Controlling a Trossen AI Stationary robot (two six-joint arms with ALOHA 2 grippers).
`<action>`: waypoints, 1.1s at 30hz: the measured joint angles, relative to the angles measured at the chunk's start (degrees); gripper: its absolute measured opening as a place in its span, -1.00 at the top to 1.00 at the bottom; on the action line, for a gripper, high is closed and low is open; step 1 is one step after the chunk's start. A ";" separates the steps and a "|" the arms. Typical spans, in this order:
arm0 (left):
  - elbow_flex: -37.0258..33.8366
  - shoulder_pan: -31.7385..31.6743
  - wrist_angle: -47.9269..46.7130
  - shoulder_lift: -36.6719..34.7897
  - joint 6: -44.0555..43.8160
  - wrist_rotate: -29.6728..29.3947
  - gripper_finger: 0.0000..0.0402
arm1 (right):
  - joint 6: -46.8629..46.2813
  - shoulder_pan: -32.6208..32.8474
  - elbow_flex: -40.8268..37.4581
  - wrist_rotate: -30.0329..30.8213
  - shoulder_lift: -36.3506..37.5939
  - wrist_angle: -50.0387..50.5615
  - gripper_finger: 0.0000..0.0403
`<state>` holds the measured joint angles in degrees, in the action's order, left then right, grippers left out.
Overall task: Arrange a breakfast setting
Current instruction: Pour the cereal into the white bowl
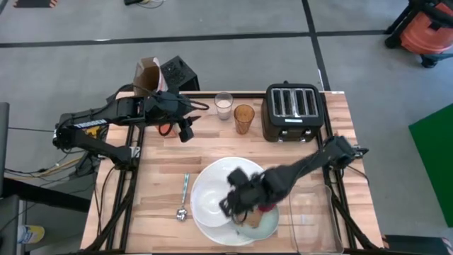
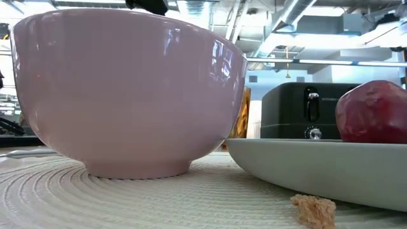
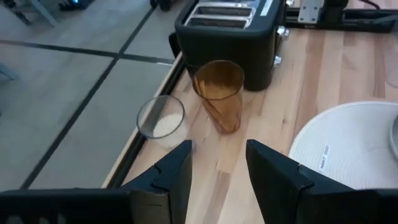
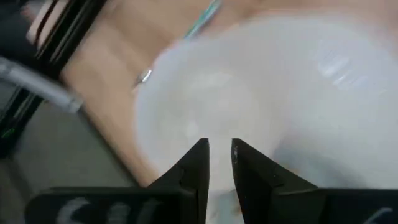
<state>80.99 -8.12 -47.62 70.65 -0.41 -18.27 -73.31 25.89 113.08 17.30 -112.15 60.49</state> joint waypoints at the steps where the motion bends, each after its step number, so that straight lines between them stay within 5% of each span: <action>1: 0.02 0.00 0.18 0.00 -0.02 -0.18 0.31 | 1.26 -0.84 0.00 1.20 1.19 1.49 0.55; 7: 0.00 0.00 1.27 0.04 -0.35 -1.37 0.31 | 9.78 -4.78 0.00 8.30 9.81 7.06 0.55; 16: 0.00 -0.01 0.66 0.09 -3.30 -3.05 0.31 | 23.68 -9.10 0.00 11.33 19.36 11.91 0.55; 24: -0.02 0.05 0.34 0.66 -2.39 2.77 0.31 | 34.83 -10.34 0.00 12.85 26.70 15.17 0.55; 33: -0.03 0.07 0.25 0.69 -6.35 2.97 0.31 | 37.40 -5.04 -4.33 29.80 39.85 23.79 0.55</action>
<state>80.96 -8.05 -47.37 71.34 -6.76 -15.30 -35.91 20.85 108.75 47.10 -72.30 84.28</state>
